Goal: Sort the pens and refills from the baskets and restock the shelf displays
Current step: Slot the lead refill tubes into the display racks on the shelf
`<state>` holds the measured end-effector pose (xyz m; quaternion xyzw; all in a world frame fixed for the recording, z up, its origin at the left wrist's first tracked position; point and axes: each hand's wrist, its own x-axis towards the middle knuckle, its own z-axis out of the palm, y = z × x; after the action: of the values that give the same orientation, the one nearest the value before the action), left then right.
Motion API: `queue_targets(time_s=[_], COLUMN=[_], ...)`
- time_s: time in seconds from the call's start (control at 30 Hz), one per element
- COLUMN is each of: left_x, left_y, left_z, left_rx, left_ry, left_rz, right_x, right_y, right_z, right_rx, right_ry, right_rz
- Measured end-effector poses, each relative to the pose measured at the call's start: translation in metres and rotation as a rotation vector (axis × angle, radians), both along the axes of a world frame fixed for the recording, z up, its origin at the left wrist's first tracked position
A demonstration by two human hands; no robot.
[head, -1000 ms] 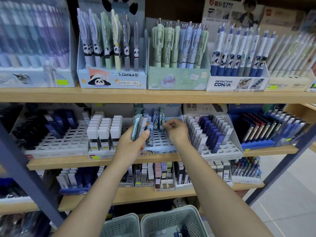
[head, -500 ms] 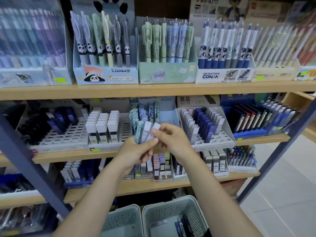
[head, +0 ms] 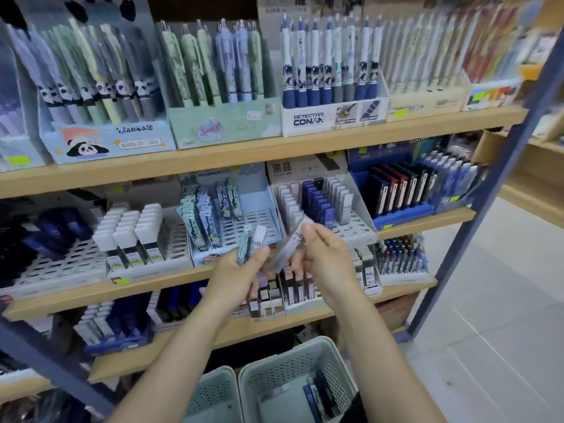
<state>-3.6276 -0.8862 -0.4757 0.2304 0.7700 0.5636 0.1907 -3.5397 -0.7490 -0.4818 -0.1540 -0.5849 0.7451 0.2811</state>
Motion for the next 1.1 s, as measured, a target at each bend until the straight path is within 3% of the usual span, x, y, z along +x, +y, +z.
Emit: queue_targets(time_s=[0.23,0.43,0.63,0.97,1.1], left_x=[0.012,0.010,0.004,0.001,0.000], left_y=[0.058,0.089,0.092,0.092,0.088], left_z=[0.016,0.016,0.010,0.011,0.015], left_rx=[0.214,0.212,0.225,0.229,0.209], left_ry=[0.009,0.144,0.080,0.062,0.095], left_rz=[0.101,0.143,0.150,0.120,0.090], right_x=[0.043,0.036,0.020,0.013,0.012], right_y=[0.075,0.124,0.135,0.133,0.128], right_z=[0.015,0.016,0.010,0.014,0.007], right_rx=[0.028,0.076,0.132,0.358,0.347], right_ry=[0.036,-0.042,-0.132,-0.242,-0.293], right_rz=[-0.167,-0.220,-0.140,-0.218,-0.202])
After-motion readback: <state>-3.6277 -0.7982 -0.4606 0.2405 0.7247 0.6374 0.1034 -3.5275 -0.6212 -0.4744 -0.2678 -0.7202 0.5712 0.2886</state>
